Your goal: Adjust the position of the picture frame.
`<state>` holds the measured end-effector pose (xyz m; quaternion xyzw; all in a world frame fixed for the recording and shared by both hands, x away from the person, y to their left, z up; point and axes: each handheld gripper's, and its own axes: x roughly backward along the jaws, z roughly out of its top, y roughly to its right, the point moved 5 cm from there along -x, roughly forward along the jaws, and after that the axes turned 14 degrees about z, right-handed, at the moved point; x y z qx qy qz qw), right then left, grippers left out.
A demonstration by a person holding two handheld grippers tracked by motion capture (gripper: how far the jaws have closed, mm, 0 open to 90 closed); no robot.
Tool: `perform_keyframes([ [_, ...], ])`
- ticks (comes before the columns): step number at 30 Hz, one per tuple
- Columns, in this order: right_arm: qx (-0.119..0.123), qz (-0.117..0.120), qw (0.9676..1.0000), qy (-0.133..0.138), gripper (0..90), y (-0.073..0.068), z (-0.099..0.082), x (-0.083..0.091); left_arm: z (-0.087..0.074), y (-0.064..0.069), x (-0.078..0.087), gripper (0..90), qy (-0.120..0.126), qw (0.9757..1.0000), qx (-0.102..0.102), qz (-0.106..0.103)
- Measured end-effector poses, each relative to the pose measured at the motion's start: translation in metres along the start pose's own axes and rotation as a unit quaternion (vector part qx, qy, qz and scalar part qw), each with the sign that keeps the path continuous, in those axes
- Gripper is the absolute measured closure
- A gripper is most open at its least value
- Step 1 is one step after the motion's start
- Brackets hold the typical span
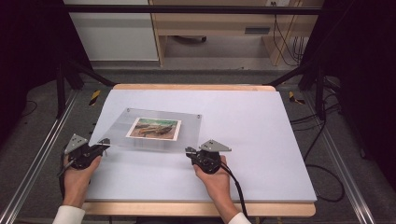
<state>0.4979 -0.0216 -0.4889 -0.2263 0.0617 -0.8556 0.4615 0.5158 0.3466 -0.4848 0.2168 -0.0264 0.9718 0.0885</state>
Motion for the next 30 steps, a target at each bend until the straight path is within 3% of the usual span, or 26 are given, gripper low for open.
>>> perform_keyframes([
  [3, 0.0, -0.001, 1.0, -0.005, 84.8, 0.0, -0.001, 0.0, -0.001, 0.002, -0.004, 77.8, -0.002, 1.0, -0.002, -0.005],
  [8, 0.0, 0.0, 1.0, -0.006, 84.8, 0.0, -0.001, 0.0, 0.0, 0.003, -0.008, 76.2, -0.002, 1.0, 0.005, -0.005],
  [10, -0.001, 0.0, 1.0, -0.006, 84.8, 0.0, -0.001, 0.0, 0.001, 0.002, -0.008, 79.3, 0.0, 1.0, 0.007, -0.006],
  [13, 0.004, -0.005, 0.9999, -0.008, 84.5, 0.0, 0.001, 0.001, 0.003, 0.0, -0.006, 83.2, -0.002, 0.9994, 0.029, -0.019],
  [15, 0.006, -0.013, 0.9999, -0.01, 84.4, -0.001, 0.003, 0.003, 0.005, 0.003, -0.004, 83.6, -0.003, 0.9996, 0.022, -0.014],
  [22, 0.009, -0.024, 0.9997, 0.005, 83.9, 0.002, 0.016, 0.015, 0.018, 0.015, 0.011, 84.0, 0.005, 0.9992, 0.036, -0.015],
  [26, 0.015, -0.039, 0.9991, 0.007, 83.5, 0.005, 0.025, 0.026, 0.024, 0.027, 0.02, 84.1, 0.003, 0.9997, 0.022, -0.009],
  [30, 0.019, -0.04, 0.9989, 0.015, 83.3, 0.005, 0.032, 0.037, 0.029, 0.036, 0.026, 84.1, 0.0, 0.9995, 0.029, -0.009],
])
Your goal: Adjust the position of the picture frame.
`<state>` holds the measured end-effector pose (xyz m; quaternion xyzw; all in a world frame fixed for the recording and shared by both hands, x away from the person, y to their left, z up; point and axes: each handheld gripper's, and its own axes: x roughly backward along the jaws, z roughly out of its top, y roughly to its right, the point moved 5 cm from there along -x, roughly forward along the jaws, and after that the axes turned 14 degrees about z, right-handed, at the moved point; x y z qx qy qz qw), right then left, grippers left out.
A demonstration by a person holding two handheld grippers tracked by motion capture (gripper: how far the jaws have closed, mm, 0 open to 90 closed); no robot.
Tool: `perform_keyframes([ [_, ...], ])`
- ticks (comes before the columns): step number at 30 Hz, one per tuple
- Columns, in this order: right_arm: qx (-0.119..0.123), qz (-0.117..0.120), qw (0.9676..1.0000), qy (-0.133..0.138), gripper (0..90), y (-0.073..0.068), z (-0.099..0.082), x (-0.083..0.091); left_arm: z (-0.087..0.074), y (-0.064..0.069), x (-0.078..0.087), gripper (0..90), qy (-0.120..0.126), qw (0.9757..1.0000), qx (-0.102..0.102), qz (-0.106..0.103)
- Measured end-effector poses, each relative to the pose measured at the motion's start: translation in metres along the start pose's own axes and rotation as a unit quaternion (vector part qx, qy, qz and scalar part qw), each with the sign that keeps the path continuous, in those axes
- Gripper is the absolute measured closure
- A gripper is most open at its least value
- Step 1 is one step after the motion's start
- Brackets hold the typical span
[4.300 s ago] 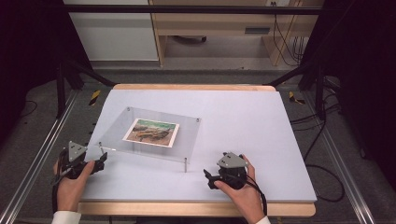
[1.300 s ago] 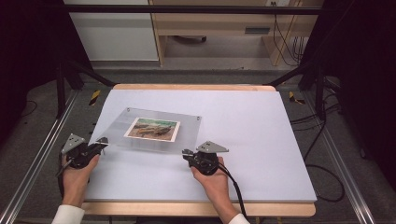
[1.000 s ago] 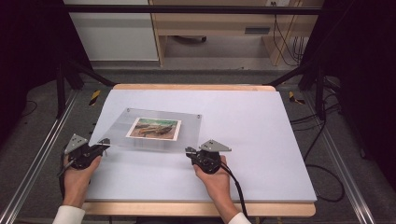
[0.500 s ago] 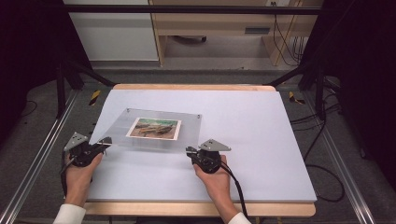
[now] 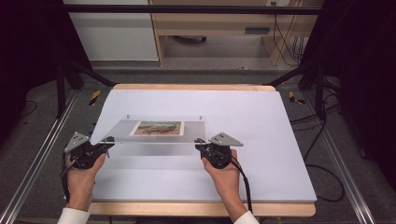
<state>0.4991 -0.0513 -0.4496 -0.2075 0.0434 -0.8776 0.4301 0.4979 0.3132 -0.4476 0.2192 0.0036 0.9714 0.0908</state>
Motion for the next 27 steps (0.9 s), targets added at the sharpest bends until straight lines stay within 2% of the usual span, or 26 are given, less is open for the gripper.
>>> perform_keyframes([
  [11, -0.001, -0.005, 0.9999, 0.013, 83.5, 0.008, 0.01, 0.02, 0.01, 0.019, 0.006, 84.1, 0.016, 0.9999, 0.001, -0.004],
  [13, 0.009, -0.006, 0.9999, 0.01, 83.2, 0.009, 0.012, 0.023, 0.012, 0.023, 0.007, 84.1, 0.021, 0.9998, 0.003, -0.004],
  [16, 0.01, -0.009, 0.9998, 0.013, 83.2, 0.011, 0.016, 0.029, 0.015, 0.03, 0.006, 84.1, 0.022, 0.9996, 0.015, -0.003],
  [22, -0.002, -0.017, 0.9996, 0.021, 83.5, 0.027, 0.017, 0.052, 0.025, 0.058, 0.001, 84.1, 0.033, 0.9994, -0.004, -0.01],
  [23, -0.002, -0.02, 0.9996, 0.022, 83.5, 0.029, 0.018, 0.056, 0.025, 0.058, 0.001, 84.1, 0.033, 0.9994, -0.004, -0.01],
  [26, 0.001, -0.029, 0.9993, 0.026, 83.5, 0.033, 0.02, 0.064, 0.028, 0.07, -0.002, 84.1, 0.042, 0.999, -0.005, -0.016],
  [27, 0.007, -0.036, 0.9989, 0.027, 83.5, 0.036, 0.02, 0.073, 0.029, 0.076, -0.003, 84.1, 0.047, 0.9988, -0.006, -0.016],
])
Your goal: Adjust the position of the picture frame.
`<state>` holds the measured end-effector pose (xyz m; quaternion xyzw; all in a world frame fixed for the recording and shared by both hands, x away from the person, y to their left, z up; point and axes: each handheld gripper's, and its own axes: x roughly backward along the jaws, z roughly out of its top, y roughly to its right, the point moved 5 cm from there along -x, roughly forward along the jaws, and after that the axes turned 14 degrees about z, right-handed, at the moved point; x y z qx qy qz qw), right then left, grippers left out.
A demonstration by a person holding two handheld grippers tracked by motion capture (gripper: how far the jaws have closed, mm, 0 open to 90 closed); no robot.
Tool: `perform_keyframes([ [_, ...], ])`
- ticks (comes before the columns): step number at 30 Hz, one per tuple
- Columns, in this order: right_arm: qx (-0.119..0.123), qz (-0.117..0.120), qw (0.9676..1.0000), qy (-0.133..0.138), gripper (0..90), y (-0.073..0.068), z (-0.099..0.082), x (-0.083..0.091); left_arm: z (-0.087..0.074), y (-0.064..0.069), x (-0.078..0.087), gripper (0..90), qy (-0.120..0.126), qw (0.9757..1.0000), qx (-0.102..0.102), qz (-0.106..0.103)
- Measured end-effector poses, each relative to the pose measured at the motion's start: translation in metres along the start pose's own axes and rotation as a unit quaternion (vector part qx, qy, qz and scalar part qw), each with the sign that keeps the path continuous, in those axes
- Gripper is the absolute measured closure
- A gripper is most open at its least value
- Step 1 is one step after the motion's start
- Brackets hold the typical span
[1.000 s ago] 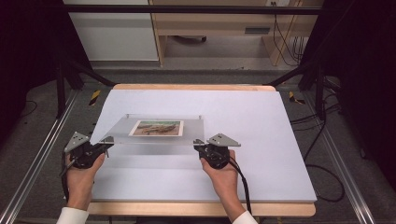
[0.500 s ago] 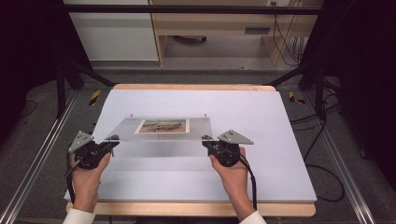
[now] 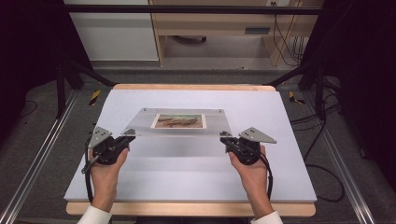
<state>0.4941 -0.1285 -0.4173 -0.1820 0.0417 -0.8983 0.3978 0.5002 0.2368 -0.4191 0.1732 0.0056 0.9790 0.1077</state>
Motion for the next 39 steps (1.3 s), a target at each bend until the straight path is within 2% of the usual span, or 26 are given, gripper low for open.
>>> perform_keyframes([
  [2, 0.001, -0.003, 1.0, 0.001, 83.4, 0.002, 0.0, 0.003, 0.001, 0.008, -0.002, 84.1, 0.005, 1.0, -0.005, -0.003],
  [4, 0.002, -0.012, 0.9999, 0.004, 83.3, 0.009, -0.002, 0.015, 0.003, 0.017, -0.006, 84.1, 0.01, 0.9999, -0.009, -0.007],
  [12, 0.004, -0.032, 0.9994, 0.012, 83.4, 0.025, -0.001, 0.032, 0.007, 0.042, -0.017, 84.1, 0.017, 0.9995, -0.009, -0.026],
  [15, 0.004, -0.037, 0.9992, 0.012, 83.4, 0.028, -0.002, 0.035, 0.005, 0.045, -0.019, 84.0, 0.017, 0.9994, -0.008, -0.029],
  [17, 0.009, -0.05, 0.9987, 0.007, 83.4, 0.031, -0.004, 0.036, 0.001, 0.048, -0.017, 83.8, 0.02, 0.9992, -0.011, -0.032],
  [22, 0.006, -0.049, 0.9988, 0.004, 83.3, 0.032, -0.009, 0.035, -0.006, 0.048, -0.018, 83.9, 0.013, 0.9993, 0.0, -0.034],
  [28, 0.005, -0.052, 0.9987, 0.002, 83.3, 0.035, -0.01, 0.036, -0.008, 0.052, -0.02, 83.9, 0.017, 0.9992, -0.003, -0.037],
  [32, 0.006, -0.063, 0.998, 0.0, 83.3, 0.038, -0.012, 0.036, -0.013, 0.053, -0.023, 83.9, 0.018, 0.9991, 0.0, -0.037],
  [39, 0.004, -0.062, 0.9981, -0.004, 83.2, 0.039, -0.015, 0.034, -0.017, 0.052, -0.025, 83.9, 0.019, 0.9992, 0.004, -0.036],
])
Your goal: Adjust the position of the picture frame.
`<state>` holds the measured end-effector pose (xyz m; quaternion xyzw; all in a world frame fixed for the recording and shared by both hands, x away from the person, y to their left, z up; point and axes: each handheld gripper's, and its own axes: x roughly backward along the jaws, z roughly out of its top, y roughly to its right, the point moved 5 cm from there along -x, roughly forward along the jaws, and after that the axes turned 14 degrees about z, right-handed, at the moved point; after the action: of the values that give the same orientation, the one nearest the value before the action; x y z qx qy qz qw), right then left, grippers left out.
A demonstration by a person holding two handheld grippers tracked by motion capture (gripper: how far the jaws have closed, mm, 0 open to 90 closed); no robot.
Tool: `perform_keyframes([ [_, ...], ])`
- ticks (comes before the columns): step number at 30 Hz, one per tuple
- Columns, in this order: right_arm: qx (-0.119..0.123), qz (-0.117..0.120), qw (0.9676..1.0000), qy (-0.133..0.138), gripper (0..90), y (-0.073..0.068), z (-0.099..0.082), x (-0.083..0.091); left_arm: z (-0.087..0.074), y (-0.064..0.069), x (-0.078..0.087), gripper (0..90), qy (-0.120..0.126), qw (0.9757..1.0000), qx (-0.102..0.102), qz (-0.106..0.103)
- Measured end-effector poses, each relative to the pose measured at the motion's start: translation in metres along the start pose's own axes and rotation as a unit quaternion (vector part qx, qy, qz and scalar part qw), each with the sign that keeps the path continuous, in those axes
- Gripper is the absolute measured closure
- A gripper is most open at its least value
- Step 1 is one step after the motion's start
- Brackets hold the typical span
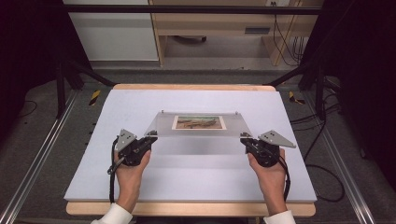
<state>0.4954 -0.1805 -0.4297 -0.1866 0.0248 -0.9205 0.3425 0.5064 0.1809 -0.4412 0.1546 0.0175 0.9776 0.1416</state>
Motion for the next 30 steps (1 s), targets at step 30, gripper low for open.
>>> perform_keyframes([
  [30, -0.015, 0.009, 0.9994, -0.028, 82.9, -0.005, -0.015, -0.01, -0.016, -0.008, 0.002, 83.4, -0.028, 0.9995, -0.015, 0.009],
])
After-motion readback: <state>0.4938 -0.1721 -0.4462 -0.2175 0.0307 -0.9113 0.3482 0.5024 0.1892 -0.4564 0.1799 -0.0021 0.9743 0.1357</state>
